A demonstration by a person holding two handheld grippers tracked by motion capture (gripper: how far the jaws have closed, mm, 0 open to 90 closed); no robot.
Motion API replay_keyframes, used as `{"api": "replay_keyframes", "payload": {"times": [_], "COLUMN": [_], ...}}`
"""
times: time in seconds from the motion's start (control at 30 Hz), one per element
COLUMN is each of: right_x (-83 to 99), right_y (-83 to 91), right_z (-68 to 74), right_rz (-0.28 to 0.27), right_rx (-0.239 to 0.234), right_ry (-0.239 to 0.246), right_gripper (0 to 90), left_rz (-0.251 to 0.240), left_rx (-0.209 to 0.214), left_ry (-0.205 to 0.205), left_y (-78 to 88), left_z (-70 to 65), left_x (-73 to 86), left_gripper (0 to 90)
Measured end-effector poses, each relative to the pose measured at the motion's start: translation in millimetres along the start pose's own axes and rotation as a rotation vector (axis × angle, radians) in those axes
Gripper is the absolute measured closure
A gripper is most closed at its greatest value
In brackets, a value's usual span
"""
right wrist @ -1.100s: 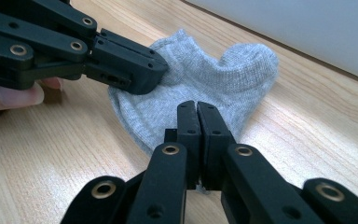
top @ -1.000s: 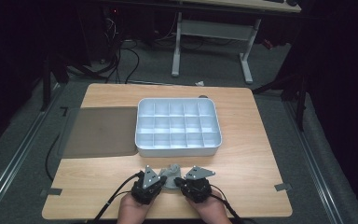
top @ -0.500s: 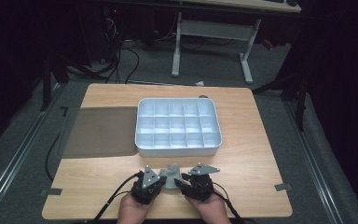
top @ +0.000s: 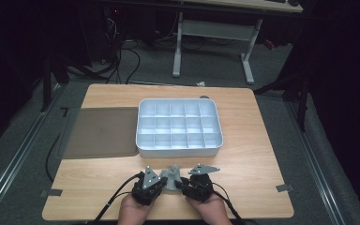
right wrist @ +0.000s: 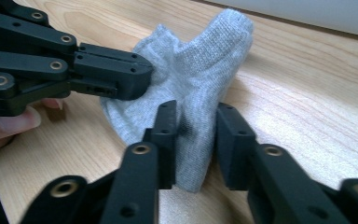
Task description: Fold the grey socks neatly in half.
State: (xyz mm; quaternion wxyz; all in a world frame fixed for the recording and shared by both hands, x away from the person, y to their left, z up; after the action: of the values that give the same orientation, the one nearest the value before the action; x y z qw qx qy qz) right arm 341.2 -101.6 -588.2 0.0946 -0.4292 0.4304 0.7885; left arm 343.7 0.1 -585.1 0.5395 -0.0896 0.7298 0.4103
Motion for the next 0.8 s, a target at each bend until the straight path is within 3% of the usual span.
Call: {"api": "replay_keyframes", "payload": {"times": [0.27, 0.4, 0.6, 0.8], "right_x": [-6.3, -12.6, -10.8, -4.8], "right_y": [7.6, 17.1, 22.8, 16.1], "right_z": [8.2, 17.4, 17.3, 10.3], "right_rz": [-0.026, -0.044, -0.047, -0.033], "right_rx": [0.013, 0.018, 0.023, 0.001], "right_ry": [0.063, 0.108, 0.106, 0.077], "right_gripper": [81.9, 82.0, 81.9, 80.5], "left_rz": [-0.001, 0.004, 0.010, 0.011], "left_rx": [0.003, 0.037, 0.047, 0.041], "left_ry": [-0.001, 0.043, 0.019, 0.008], "left_y": [-0.3, -2.6, -8.8, -10.2], "left_z": [-0.7, -6.2, -14.2, -15.6], "left_x": [-0.1, -1.1, -3.4, -3.9], "left_gripper": [89.9, 89.8, 89.9, 89.9]}}
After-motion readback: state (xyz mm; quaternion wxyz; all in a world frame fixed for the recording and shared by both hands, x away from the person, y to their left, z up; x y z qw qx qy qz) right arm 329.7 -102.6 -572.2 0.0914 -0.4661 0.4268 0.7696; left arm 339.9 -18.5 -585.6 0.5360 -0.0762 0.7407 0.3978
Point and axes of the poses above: each handheld gripper's, and its own axes: y roughly backward along the jaws, x roughly out of its underside, z roughly to its left, the point moved 9 cm from there along -y, roughly forward along the jaws, and after that the axes turned 6 degrees about -z, right-handed, at the moved point
